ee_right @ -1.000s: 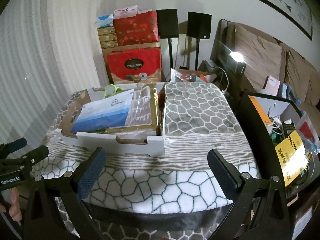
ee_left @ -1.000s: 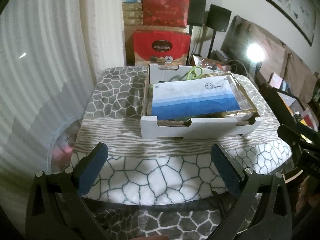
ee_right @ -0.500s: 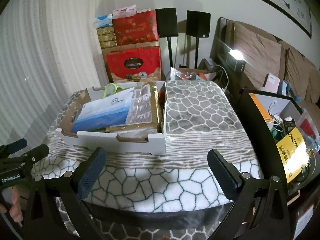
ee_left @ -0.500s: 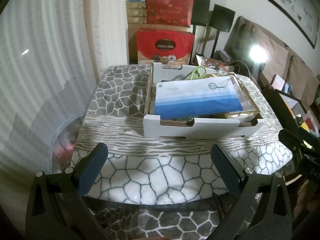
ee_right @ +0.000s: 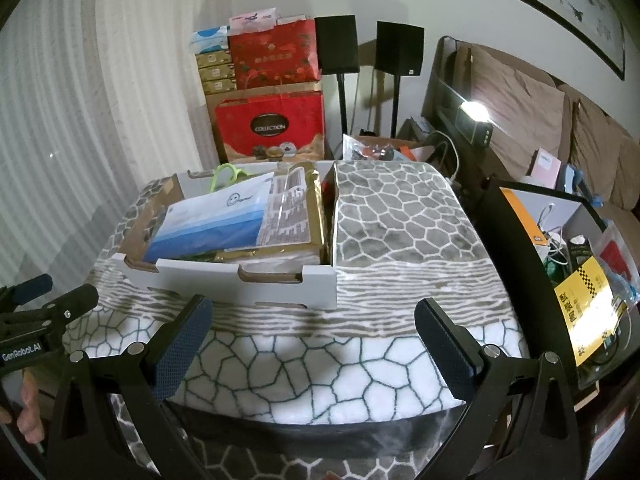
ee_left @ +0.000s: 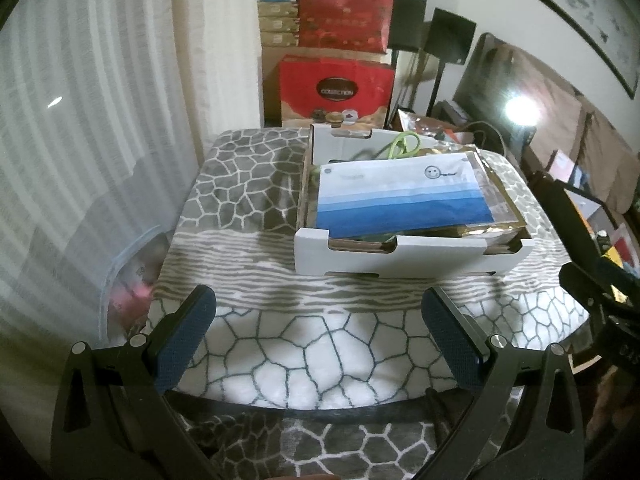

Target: Organize objects

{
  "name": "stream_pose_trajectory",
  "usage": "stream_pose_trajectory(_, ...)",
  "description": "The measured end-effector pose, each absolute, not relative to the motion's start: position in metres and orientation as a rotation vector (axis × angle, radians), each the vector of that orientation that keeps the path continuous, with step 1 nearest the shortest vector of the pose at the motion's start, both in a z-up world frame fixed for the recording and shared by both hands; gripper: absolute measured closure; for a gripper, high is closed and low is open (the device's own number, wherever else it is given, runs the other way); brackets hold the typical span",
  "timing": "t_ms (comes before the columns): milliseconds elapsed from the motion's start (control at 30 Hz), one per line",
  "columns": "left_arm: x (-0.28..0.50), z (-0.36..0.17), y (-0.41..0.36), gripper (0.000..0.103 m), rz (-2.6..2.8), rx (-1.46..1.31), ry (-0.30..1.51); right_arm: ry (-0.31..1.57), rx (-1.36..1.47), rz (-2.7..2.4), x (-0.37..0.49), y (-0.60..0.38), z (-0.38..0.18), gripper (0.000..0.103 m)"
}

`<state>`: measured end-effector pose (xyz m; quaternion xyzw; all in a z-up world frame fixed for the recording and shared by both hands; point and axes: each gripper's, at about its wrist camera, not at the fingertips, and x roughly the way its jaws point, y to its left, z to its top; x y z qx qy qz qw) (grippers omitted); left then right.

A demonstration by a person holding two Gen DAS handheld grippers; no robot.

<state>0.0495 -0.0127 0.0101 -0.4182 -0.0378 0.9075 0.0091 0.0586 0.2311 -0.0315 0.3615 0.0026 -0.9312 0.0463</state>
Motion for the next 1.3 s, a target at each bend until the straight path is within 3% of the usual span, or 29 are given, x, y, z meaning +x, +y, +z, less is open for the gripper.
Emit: stream_pose_trajectory(1300, 0.0497, 0.0120, -0.0140, 0.001, 2.851, -1.318, -0.105, 0.008, 1.104, -2.839, 0.0581, 0.2252, -0.0321, 0.001)
